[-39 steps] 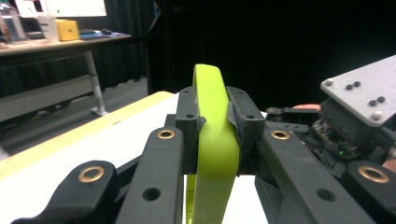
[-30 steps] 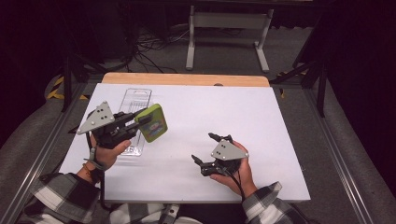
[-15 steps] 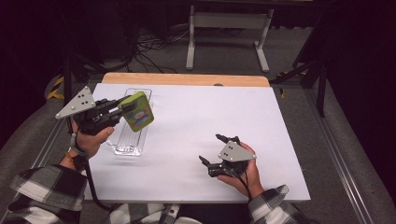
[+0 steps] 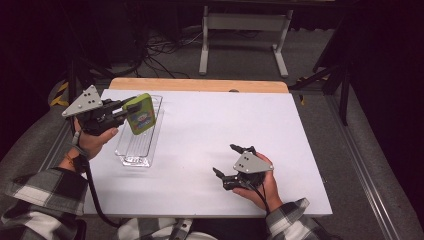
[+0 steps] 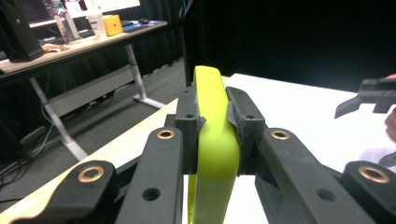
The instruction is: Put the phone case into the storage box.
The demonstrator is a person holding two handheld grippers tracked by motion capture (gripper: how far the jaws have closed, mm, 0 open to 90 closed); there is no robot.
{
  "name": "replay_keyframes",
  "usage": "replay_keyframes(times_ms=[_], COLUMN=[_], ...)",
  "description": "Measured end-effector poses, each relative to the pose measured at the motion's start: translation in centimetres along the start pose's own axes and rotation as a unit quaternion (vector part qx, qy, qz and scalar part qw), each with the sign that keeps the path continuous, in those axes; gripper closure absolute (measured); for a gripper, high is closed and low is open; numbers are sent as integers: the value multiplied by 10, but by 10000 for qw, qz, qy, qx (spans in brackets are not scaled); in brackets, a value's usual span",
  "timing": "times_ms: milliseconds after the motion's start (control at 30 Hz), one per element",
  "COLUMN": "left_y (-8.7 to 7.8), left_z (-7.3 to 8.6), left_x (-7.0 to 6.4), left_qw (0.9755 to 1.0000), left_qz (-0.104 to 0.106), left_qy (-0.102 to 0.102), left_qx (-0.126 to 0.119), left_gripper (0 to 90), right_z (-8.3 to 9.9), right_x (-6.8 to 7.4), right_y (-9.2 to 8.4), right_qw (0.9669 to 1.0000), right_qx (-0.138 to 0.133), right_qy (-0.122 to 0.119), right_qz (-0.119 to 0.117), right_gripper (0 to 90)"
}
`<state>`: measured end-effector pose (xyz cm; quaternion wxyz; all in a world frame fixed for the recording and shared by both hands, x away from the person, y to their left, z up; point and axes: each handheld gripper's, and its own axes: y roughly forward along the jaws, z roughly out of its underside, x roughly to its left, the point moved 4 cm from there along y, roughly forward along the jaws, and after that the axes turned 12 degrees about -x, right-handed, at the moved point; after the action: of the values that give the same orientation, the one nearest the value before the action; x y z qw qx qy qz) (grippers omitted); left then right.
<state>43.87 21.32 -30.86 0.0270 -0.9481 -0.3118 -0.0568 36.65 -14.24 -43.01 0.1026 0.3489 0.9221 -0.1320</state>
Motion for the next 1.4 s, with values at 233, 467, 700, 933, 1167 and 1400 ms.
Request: replay_keyframes(times_ms=[233,467,700,933,1167,1400], left_y=[1,3,12,32,54,71], left_z=[7,14,25,44,66,89], left_x=[17,37,53,67,84,99], left_qw=[9999,9996,9995,9992,9981,9963], left_qz=[-65,-190,-214,-121,-297,-407], left_qy=[86,72,34,-124,-108,-213], left_qx=[118,172,240,357,523,724], left_gripper=[773,772,772,772,771,771], right_z=[0,2,3,5,9,13], right_x=[1,2,5,5,7,14], right_y=[1,3,6,8,11,14], right_qw=[10000,10000,9998,9998,9993,9976], right_qx=[12,58,95,140,274,445], right_qy=[-22,-45,-69,-5,-62,-267], right_qz=[-20,-55,-144,-173,-256,-452], right_gripper=[134,134,136,139,141,148])
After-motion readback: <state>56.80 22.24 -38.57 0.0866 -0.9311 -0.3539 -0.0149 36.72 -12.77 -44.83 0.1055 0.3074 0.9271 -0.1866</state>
